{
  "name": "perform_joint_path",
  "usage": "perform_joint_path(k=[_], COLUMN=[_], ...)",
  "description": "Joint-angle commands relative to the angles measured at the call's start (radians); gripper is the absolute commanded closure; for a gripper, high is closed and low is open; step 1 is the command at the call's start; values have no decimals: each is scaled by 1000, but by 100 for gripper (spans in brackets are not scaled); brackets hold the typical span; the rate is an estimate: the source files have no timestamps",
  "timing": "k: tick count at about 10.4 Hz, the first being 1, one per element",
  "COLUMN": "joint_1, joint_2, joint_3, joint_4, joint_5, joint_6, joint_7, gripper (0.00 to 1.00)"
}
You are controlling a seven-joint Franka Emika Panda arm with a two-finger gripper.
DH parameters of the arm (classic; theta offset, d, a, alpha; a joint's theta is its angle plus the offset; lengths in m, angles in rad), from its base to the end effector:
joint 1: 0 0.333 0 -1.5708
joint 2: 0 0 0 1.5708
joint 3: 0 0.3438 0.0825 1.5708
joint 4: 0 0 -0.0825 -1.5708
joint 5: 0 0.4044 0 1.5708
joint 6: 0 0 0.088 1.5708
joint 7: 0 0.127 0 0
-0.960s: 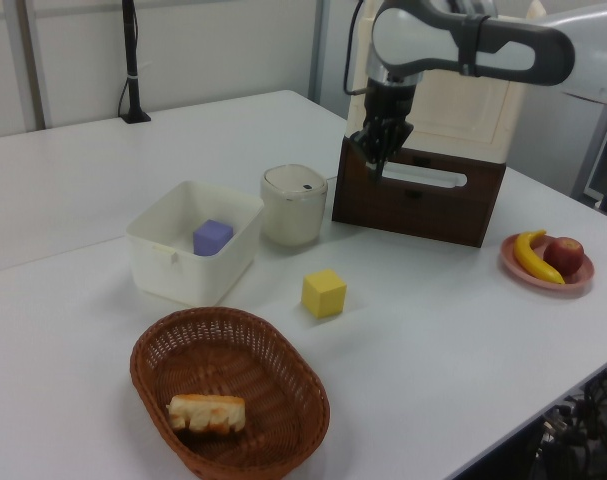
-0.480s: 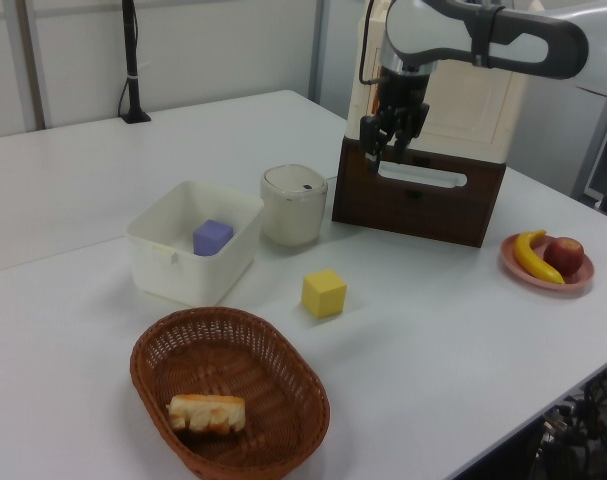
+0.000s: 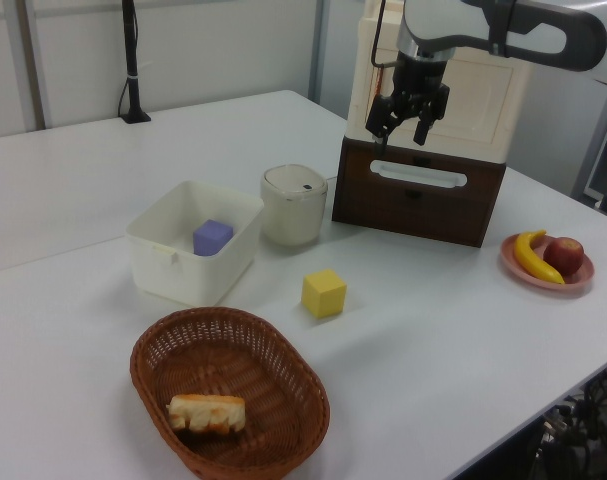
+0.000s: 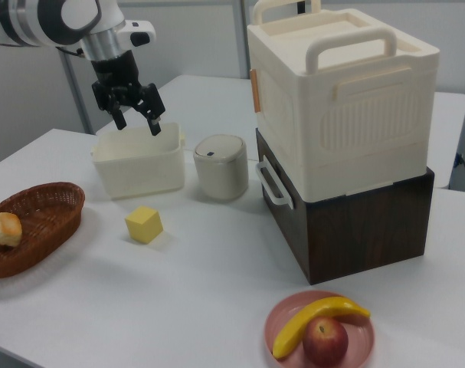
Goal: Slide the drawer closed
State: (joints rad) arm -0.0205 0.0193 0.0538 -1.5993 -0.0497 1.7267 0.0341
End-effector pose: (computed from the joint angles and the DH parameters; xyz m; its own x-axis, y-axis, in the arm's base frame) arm 0.5981 0.0141 0.6216 0.9940 0.0066 0.1093 0.0017 -0.9990 0.0449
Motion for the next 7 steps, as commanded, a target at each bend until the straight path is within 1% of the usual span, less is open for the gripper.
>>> perform_joint_path(k=[1, 5, 6, 7], joint_1=[4, 4, 14, 28], joint_2=[-39, -45, -45, -45], joint_3=[-11, -22, -52, -63], joint_4=[-5, -4, -4, -4], joint_5=[66, 73, 73, 76], joint_6=[-70, -75, -76, -76], joint_7=[52, 53, 53, 53], gripper=[0, 0, 0, 0])
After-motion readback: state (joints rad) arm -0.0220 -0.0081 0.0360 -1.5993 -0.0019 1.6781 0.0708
